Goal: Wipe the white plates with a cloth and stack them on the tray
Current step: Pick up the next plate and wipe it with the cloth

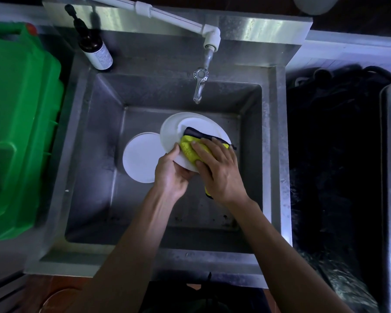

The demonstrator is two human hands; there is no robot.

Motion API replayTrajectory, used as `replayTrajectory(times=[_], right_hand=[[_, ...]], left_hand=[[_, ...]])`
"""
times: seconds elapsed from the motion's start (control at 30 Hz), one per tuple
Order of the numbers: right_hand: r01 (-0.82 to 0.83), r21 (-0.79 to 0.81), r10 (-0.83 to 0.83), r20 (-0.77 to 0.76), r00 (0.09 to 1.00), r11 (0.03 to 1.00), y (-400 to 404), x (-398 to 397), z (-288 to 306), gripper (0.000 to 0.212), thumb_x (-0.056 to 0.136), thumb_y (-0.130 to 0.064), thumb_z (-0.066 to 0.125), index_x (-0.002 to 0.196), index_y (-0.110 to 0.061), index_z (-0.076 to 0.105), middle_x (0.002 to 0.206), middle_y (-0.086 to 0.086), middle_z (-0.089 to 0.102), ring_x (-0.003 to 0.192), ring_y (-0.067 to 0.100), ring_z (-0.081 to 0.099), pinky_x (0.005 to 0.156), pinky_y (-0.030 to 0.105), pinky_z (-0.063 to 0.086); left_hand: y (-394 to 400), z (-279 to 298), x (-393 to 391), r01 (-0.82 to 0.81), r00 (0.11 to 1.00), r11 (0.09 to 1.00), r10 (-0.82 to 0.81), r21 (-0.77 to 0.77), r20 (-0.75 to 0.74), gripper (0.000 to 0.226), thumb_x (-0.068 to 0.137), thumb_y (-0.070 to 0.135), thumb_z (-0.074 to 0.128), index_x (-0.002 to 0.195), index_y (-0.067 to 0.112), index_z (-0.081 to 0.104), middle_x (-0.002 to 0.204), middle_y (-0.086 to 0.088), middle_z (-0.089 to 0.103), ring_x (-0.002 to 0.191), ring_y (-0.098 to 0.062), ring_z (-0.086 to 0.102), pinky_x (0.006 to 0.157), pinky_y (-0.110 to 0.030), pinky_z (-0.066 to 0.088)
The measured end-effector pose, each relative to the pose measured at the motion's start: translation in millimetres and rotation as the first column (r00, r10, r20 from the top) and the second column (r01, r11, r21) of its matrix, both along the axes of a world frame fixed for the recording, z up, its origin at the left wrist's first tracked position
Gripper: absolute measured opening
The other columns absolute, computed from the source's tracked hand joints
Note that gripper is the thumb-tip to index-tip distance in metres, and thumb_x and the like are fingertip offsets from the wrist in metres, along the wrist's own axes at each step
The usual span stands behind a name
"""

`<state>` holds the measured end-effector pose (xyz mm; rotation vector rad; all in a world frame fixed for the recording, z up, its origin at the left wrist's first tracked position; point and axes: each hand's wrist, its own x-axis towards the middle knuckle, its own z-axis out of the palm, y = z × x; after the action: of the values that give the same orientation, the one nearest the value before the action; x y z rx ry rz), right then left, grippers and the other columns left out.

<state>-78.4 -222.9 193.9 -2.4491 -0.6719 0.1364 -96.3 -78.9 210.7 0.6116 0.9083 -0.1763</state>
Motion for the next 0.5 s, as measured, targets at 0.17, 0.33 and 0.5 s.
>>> replayTrajectory(times=[0.17, 0.33, 0.5], right_hand=[[0.019, 0.035, -0.020, 0.050, 0.999, 0.999, 2, -16, 2, 0.040, 0.105, -0.030, 0.043, 0.144, -0.025, 0.054, 0.145, 0.008, 0.050, 0.139, 0.034, 0.041, 0.111, 0.054, 0.033], [0.115, 0.013, -0.114, -0.005, 0.993, 0.993, 4, -29, 2, 0.042, 0.106, -0.028, 0.041, 0.147, -0.022, 0.048, 0.150, 0.008, 0.044, 0.145, 0.033, 0.033, 0.115, 0.062, 0.023], [0.246, 0.057, -0.236, -0.152, 0.960, 0.968, 1, -22, -3, 0.045, 0.107, -0.027, 0.041, 0.151, -0.020, 0.042, 0.157, 0.008, 0.035, 0.146, 0.030, 0.026, 0.117, 0.057, 0.023]], left_hand=[[-1, 2, 4, 0.006, 1.000, 1.000, -0.005, 0.008, -0.023, 0.052, 0.107, 0.041, 0.041, 0.142, 0.005, 0.055, 0.143, -0.024, 0.056, 0.126, -0.038, 0.058, 0.091, -0.044, 0.049], [-5, -1, 1, -0.027, 1.000, 0.999, 0.027, -0.029, -0.008, 0.052, 0.107, 0.039, 0.042, 0.142, 0.004, 0.055, 0.142, -0.024, 0.057, 0.135, -0.041, 0.051, 0.112, -0.051, 0.040], [-4, -3, -7, -0.033, 0.996, 0.999, 0.035, -0.028, 0.083, 0.048, 0.106, 0.036, 0.046, 0.141, 0.005, 0.053, 0.135, -0.024, 0.063, 0.126, -0.044, 0.058, 0.088, -0.051, 0.057]])
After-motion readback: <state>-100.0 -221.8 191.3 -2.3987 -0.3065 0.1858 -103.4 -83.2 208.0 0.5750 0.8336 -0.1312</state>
